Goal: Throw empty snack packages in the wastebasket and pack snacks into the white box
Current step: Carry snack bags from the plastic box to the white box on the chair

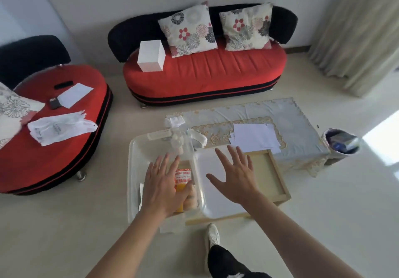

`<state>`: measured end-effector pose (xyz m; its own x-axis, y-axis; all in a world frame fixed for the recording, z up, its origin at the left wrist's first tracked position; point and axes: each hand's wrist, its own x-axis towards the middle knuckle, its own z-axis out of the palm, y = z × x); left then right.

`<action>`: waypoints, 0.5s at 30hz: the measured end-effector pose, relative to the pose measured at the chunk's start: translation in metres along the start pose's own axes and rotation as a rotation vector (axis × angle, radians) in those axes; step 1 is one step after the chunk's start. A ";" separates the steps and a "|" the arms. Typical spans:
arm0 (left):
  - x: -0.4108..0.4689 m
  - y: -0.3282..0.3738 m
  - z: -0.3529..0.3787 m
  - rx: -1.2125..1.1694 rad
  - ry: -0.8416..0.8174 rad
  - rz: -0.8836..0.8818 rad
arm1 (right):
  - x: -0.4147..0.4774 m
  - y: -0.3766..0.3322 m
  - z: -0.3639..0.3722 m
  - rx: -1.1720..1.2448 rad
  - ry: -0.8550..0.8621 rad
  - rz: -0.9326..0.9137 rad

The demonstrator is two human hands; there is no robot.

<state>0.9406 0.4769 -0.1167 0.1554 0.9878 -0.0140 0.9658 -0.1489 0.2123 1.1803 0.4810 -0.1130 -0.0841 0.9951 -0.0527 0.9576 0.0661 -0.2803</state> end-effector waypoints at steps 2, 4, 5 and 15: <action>-0.009 0.025 -0.005 -0.005 -0.009 0.076 | -0.035 0.019 -0.012 0.006 0.034 0.079; -0.019 0.051 -0.010 0.008 -0.020 0.149 | -0.071 0.041 -0.025 0.006 0.060 0.155; -0.024 0.064 -0.011 0.020 -0.030 0.176 | -0.089 0.052 -0.031 0.004 0.073 0.191; -0.060 0.241 -0.009 0.000 -0.104 0.509 | -0.266 0.175 -0.083 -0.021 0.251 0.597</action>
<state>1.1617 0.3818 -0.0555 0.6250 0.7806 -0.0059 0.7628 -0.6090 0.2174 1.3930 0.2339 -0.0687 0.5295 0.8477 0.0329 0.8249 -0.5054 -0.2533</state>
